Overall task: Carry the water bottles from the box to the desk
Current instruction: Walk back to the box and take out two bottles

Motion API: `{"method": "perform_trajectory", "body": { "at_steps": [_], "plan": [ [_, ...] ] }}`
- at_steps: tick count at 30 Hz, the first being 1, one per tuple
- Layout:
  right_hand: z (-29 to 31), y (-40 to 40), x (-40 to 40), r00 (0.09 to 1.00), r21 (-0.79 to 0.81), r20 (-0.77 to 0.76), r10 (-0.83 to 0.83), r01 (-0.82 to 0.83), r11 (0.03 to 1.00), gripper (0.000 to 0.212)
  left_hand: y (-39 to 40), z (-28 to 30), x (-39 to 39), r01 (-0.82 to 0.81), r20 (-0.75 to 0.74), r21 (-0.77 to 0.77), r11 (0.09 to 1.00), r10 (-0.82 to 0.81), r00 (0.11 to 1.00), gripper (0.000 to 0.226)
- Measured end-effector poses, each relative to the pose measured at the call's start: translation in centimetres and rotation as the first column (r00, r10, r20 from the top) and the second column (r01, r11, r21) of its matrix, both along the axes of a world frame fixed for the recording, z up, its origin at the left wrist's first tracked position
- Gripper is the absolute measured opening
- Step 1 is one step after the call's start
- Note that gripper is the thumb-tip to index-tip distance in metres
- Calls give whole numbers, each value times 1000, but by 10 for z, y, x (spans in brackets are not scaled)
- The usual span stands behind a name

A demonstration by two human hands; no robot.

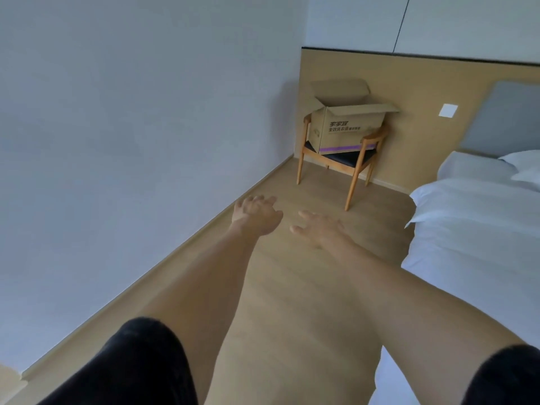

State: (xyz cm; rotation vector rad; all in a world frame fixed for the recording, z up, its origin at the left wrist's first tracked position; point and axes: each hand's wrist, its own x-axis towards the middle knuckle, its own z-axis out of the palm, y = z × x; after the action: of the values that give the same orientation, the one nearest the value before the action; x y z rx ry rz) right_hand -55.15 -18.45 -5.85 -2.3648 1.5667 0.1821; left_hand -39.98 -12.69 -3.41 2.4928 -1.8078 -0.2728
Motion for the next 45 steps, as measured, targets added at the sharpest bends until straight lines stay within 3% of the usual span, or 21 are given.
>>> {"method": "perform_trajectory", "body": {
  "at_steps": [18, 29, 35, 45],
  "plan": [
    [14, -275, 1, 953, -35, -48, -299, 297, 954, 64, -336, -8, 29, 288, -84, 9, 958, -286, 954, 35],
    [19, -412, -5, 889, -40, 27, -457, 458, 888, 55, -513, -23, 27, 403, -102, 25, 915, -399, 911, 48],
    [8, -509, -33, 886, -67, 9, -463, 463, 884, 61, -611, -33, 1, 454, -50, 29, 890, -453, 890, 35],
    [7, -717, -86, 914, -64, 50, -403, 406, 912, 57, -803, -22, -49, 398, -54, -37, 916, -400, 915, 41]
  ]
}}
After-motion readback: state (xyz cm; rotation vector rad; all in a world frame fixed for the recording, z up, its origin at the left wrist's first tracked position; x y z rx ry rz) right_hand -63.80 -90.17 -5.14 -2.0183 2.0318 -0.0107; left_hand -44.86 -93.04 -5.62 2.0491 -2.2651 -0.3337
